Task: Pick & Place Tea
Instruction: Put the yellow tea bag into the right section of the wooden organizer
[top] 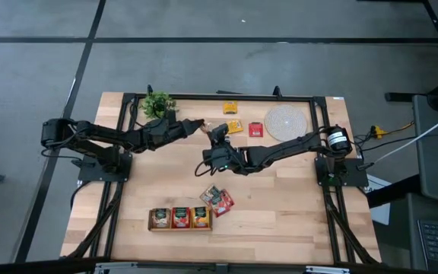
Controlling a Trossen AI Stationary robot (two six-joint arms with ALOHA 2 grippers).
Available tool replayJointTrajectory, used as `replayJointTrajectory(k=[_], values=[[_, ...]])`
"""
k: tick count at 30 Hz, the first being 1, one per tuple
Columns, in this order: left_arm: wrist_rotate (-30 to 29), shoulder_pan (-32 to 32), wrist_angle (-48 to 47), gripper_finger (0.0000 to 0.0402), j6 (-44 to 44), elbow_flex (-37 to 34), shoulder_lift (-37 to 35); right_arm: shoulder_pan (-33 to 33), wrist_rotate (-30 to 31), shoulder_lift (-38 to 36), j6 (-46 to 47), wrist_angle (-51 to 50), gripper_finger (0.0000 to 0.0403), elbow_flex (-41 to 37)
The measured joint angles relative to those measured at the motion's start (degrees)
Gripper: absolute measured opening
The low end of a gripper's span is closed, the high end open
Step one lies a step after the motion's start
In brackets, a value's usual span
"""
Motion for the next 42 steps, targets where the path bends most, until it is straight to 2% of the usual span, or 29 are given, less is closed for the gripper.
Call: replayJointTrajectory(k=[22, 26, 37, 42], values=[[0.1, 0.0, 0.0, 0.0211, 2.8, 0.0, 0.0, 0.0, 0.0, 0.0, 0.2, 0.0, 0.0002, 0.0], [0.0, 0.0, 0.0, 0.0173, 3.0, 0.0, 0.0, 0.0, 0.0, 0.0, 0.2, 0.0, 0.0002, 0.0], [0.7, 0.0, 0.0, 0.0019, 6.7, 0.0, 0.0, 0.0, 0.0, 0.0, 0.7, 0.0, 0.0005, 0.0], [1.1, 0.0, 0.0, 0.0007, 8.6, 0.0, 0.0, -0.2, -2.9, 0.0, 7.9, -0.3, 0.0035, -0.1]])
